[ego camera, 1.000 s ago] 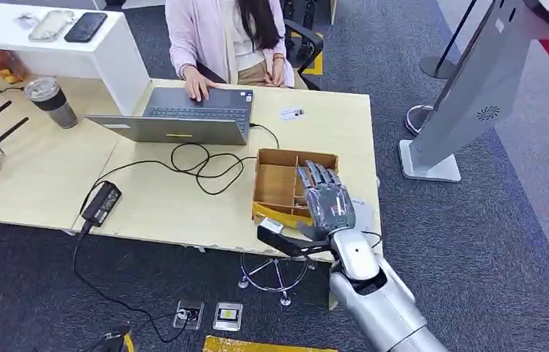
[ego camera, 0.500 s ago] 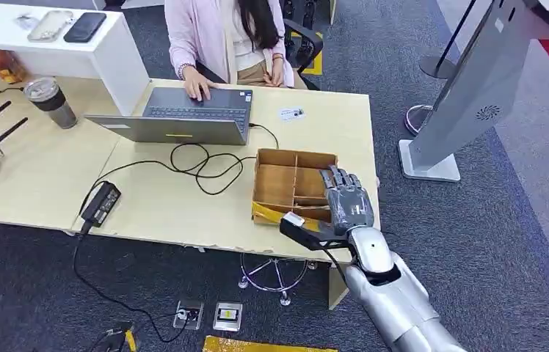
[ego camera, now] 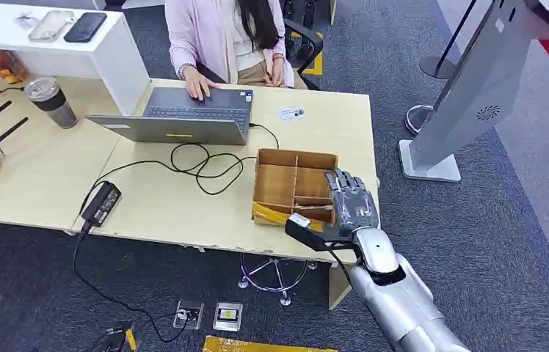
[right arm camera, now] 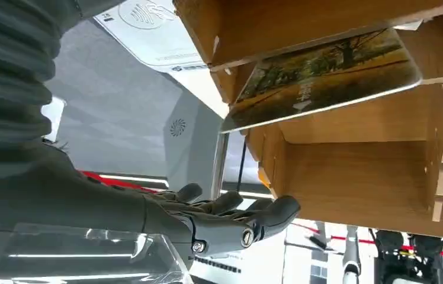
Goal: Pass the card to the sensor for recognition and then transmit it.
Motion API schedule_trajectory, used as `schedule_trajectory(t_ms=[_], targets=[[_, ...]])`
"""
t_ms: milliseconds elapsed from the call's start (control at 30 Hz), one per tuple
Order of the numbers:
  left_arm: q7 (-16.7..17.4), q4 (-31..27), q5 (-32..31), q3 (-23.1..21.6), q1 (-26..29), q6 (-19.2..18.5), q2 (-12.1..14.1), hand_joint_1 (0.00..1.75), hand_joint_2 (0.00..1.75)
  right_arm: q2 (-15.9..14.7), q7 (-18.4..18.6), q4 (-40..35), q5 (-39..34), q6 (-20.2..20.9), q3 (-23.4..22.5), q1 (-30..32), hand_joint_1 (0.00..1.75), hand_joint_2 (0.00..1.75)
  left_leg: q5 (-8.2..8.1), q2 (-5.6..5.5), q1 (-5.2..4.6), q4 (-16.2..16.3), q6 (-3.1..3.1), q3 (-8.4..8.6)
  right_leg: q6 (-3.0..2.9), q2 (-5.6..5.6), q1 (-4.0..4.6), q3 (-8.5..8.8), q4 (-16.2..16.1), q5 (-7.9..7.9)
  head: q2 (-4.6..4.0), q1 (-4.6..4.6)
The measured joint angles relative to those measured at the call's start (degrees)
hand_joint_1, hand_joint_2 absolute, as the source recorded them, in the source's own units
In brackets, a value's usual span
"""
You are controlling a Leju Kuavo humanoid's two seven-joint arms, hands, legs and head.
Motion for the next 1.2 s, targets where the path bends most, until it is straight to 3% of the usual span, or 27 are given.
schedule_trajectory(t_ms=[1200], targets=[[0.0, 0.0, 0.6, 0.0, 0.1, 0.0, 0.0, 0.00, 0.00, 1.9, 1.1, -5.1, -1.2, 3.0, 0.5, 3.3, 0.00, 1.75, 0.00, 0.00, 0.00, 0.0, 0.00, 0.00, 0.00, 0.00, 0.00, 0.01, 0.0, 0.00, 0.00, 0.00]])
